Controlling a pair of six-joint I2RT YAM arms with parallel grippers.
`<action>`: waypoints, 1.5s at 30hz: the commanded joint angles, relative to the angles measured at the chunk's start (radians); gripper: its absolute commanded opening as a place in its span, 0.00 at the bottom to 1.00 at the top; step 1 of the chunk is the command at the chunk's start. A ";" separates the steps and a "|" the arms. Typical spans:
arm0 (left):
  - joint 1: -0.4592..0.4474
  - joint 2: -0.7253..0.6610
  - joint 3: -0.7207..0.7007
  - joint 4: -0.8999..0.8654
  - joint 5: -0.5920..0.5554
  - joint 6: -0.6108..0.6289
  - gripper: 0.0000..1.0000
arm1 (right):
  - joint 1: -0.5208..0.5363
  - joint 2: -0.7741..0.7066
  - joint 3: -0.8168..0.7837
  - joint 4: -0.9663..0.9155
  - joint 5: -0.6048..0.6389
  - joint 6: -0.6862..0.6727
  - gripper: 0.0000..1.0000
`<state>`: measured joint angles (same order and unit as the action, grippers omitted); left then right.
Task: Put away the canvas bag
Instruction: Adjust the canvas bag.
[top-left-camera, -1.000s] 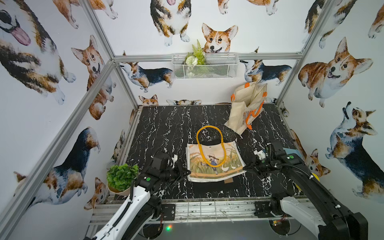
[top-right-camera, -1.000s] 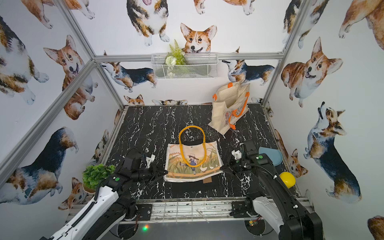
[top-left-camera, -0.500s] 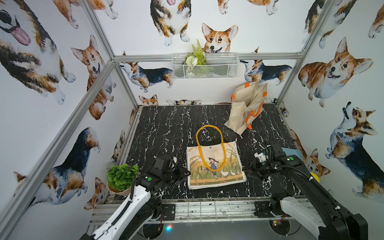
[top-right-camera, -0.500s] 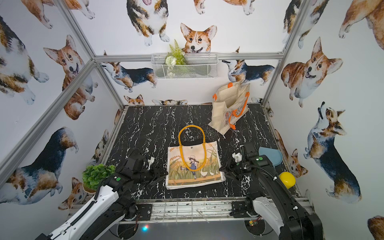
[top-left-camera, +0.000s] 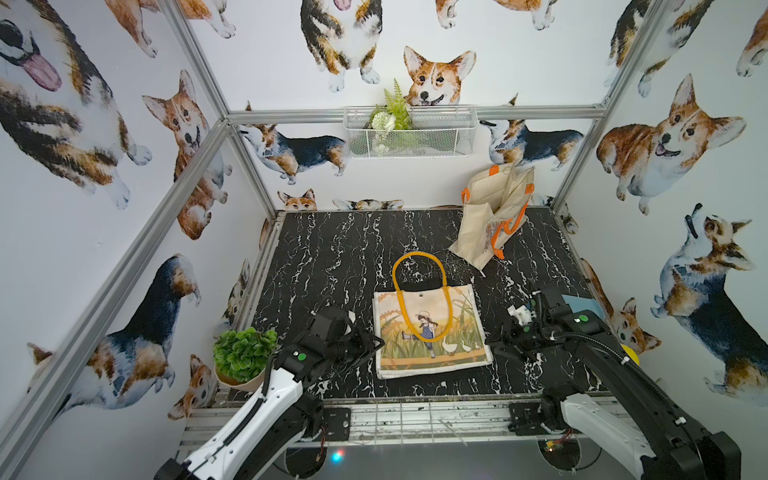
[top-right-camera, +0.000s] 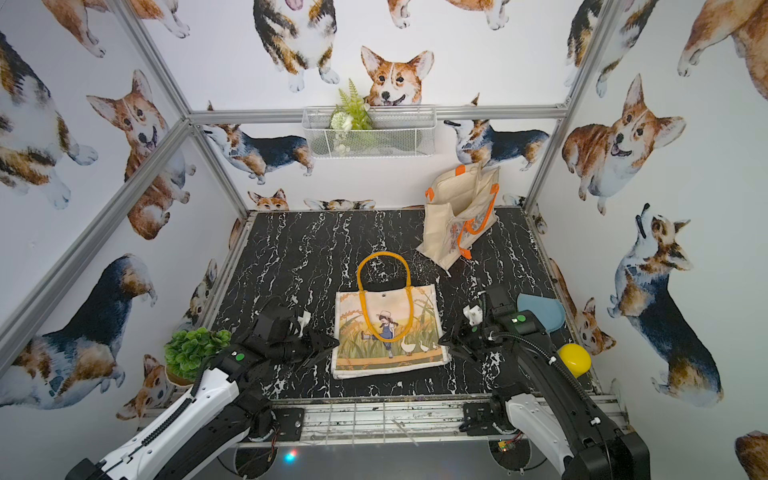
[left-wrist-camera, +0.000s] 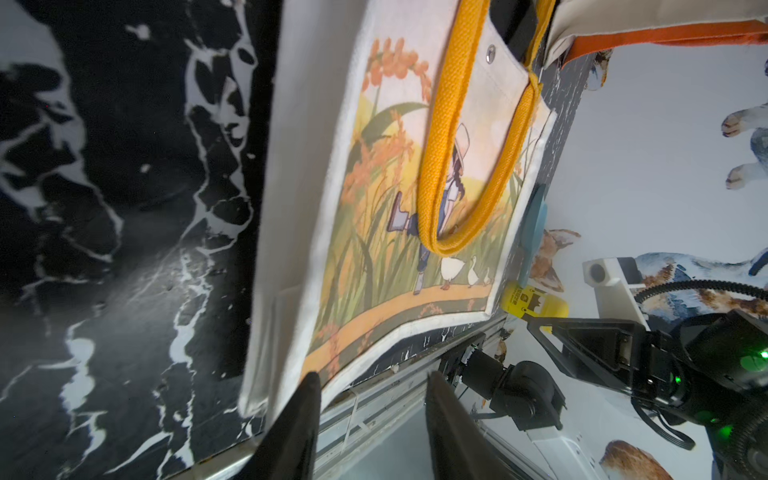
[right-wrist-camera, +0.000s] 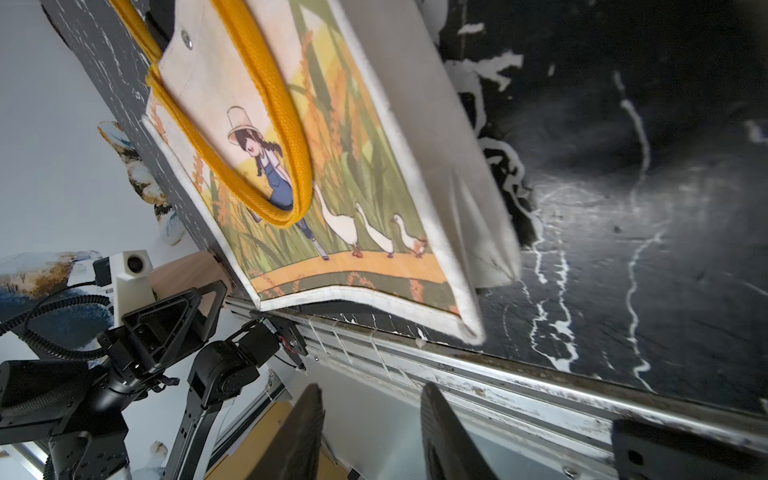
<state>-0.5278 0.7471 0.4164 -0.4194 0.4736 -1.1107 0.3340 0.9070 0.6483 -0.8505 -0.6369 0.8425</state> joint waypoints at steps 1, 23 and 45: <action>-0.071 0.053 0.036 0.127 -0.059 -0.033 0.45 | 0.081 0.040 0.004 0.175 0.004 0.116 0.40; -0.255 0.523 -0.093 0.576 -0.146 -0.037 0.00 | 0.216 0.504 -0.199 0.962 0.224 0.217 0.00; -0.259 0.526 -0.102 0.565 -0.136 0.002 0.00 | 0.235 0.604 0.333 0.745 0.198 0.096 0.00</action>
<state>-0.7868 1.2819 0.3149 0.2279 0.3618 -1.1172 0.6144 1.4975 0.7444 0.1425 -0.4259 1.0424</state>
